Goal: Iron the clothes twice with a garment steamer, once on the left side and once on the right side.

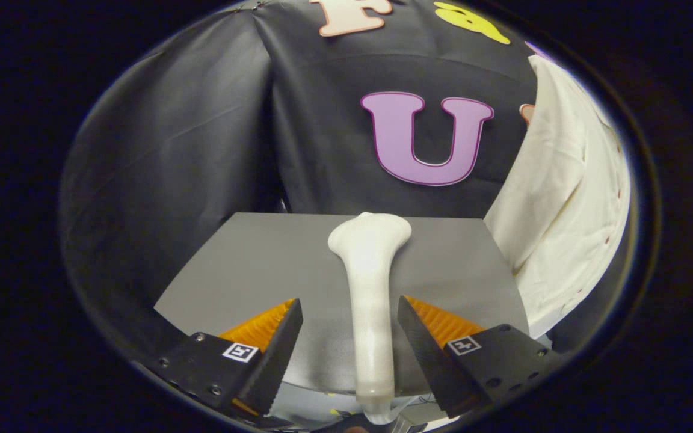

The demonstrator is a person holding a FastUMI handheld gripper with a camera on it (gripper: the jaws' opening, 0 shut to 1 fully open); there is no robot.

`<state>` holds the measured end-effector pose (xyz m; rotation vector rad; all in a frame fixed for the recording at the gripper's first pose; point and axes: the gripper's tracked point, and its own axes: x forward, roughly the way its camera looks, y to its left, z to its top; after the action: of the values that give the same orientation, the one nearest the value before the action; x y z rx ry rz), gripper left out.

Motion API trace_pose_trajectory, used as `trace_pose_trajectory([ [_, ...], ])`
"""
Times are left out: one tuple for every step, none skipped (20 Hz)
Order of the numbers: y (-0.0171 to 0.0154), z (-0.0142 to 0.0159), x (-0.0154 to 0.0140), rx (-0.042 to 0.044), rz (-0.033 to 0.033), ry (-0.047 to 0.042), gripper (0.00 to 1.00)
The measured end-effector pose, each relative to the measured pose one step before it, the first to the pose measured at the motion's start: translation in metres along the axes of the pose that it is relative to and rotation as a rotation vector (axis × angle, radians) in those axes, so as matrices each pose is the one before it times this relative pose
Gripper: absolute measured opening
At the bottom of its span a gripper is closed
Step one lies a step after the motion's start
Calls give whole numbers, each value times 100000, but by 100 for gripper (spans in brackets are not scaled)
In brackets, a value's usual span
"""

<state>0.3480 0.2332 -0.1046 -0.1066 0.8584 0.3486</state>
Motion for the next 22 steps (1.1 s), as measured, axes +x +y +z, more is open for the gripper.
trace_pose_trajectory([
  [-90, 343, 612, -1547, -910, 727, 98],
  [-148, 342, 611, -617, -691, -105, 98],
  [-284, -63, 476, -576, -252, 1940, 97],
  [-306, -275, 277, 1383, -532, 1972, 94],
  [-168, -313, 665, 1208, -344, 2641, 91],
  [130, -190, 268, -597, 1859, 1921, 87],
  [18, -407, 233, -1068, 404, 2132, 85],
  [110, -291, -42, -981, -20, 1170, 84],
  [283, -293, 59, -1755, 258, 893, 76],
  [-639, -308, 75, -291, -1206, 85, 69],
  [-535, 61, 933, 3653, 80, -1459, 57],
  [-45, -220, -288, 2625, 315, -380, 54],
  [13, 278, -453, 452, 129, -1640, 51],
  [88, 373, -142, -735, 404, -2144, 47],
  [123, 397, -383, -1190, 1528, -2509, 44],
  [83, 388, -386, 517, 1710, -2055, 44],
  [177, 393, -314, 2115, 1992, -2953, 44],
  [301, -8, -659, 853, 3851, -1171, 44],
  [237, 594, -655, 2944, 2637, -4301, 44],
  [-300, -39, -746, 4832, -969, -1622, 43],
  [-1210, 571, -748, 5515, -3335, -3340, 43],
  [-633, 187, -396, 2540, -1655, -1802, 43],
])
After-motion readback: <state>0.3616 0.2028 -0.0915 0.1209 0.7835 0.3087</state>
